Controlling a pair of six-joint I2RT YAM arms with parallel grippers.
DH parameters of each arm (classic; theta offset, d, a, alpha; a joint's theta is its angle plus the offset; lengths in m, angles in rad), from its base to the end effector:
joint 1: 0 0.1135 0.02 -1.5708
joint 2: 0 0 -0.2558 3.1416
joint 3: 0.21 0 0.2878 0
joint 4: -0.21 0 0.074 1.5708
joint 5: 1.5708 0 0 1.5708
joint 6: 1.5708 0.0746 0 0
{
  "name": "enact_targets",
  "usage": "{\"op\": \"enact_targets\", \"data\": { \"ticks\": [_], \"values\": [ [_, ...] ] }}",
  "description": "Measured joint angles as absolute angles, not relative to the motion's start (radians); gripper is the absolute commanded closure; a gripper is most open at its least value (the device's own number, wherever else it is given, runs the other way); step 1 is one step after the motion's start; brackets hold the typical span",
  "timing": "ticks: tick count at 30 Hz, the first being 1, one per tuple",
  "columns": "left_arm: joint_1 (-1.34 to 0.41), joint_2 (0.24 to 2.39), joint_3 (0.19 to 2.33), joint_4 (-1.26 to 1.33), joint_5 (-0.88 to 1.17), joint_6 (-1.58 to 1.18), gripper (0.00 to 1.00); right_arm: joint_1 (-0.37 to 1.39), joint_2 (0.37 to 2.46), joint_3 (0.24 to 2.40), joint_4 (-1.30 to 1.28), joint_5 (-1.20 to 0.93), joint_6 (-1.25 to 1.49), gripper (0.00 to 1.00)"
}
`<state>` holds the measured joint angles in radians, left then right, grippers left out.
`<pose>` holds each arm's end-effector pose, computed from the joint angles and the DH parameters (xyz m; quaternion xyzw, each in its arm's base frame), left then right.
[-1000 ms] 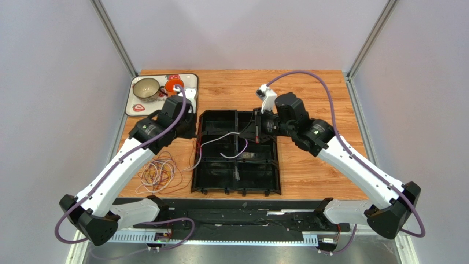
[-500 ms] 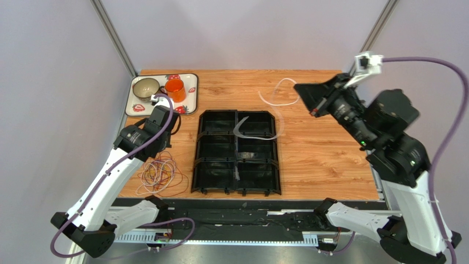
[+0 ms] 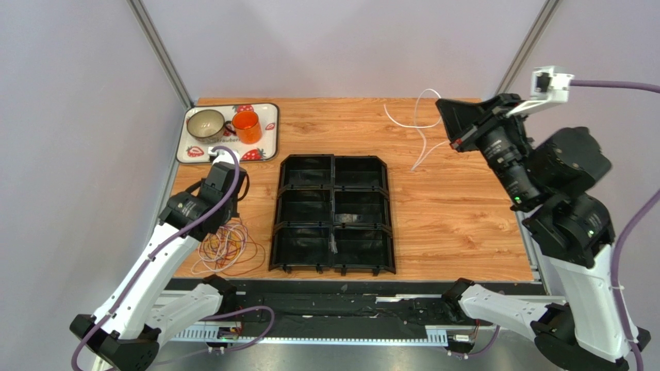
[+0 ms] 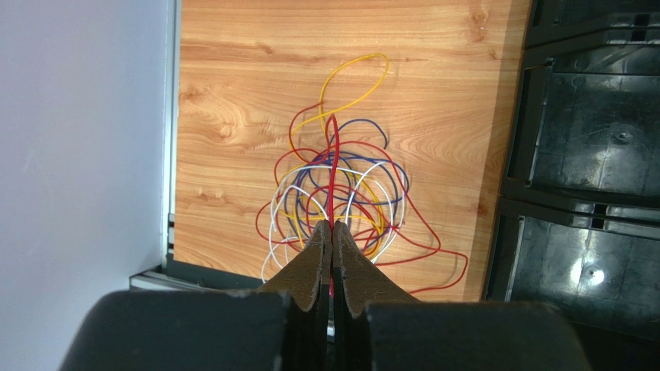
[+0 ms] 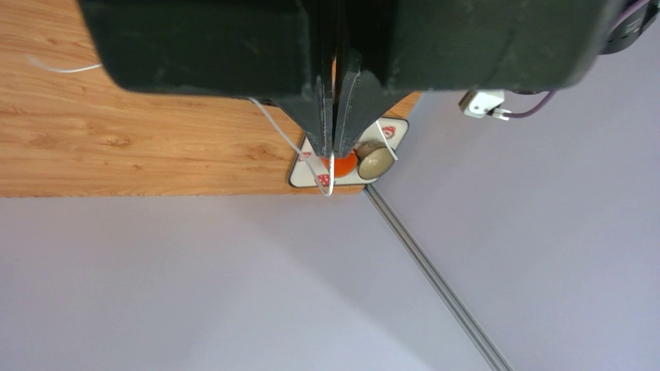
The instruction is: Untangle the cables
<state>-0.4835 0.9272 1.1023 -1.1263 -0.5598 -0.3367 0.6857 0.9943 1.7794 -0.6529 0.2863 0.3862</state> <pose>0.2069 -0.0639 0.3145 -0.0169 0.9190 0.1245 0.3736 0.1539 0.0986 0.5886 0.0088 0.6608 0.2994 0.6882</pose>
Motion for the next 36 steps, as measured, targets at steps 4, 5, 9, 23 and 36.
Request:
{"op": "enact_targets", "data": {
  "ticks": [4,5,9,23,36],
  "values": [
    [-0.484,0.85,1.004,-1.067,-0.577,-0.342,1.0,0.686,1.032,1.736,-0.648,0.286,0.38,1.0],
    [-0.484,0.827,0.987,-1.062,-0.582,-0.342,1.0,0.686,1.046,1.731,-0.647,0.282,0.379,1.0],
    [-0.484,0.736,0.958,-1.005,-0.58,-0.342,1.0,0.686,1.101,1.712,-0.622,0.224,0.377,1.0],
    [-0.484,0.455,0.876,-0.951,-0.494,-0.426,1.0,0.686,1.363,1.77,-0.518,-0.024,0.434,1.0],
    [-0.484,0.506,0.876,-0.937,-0.453,-0.425,1.0,0.686,1.502,1.826,-0.472,-0.132,0.469,1.0]
  ]
}}
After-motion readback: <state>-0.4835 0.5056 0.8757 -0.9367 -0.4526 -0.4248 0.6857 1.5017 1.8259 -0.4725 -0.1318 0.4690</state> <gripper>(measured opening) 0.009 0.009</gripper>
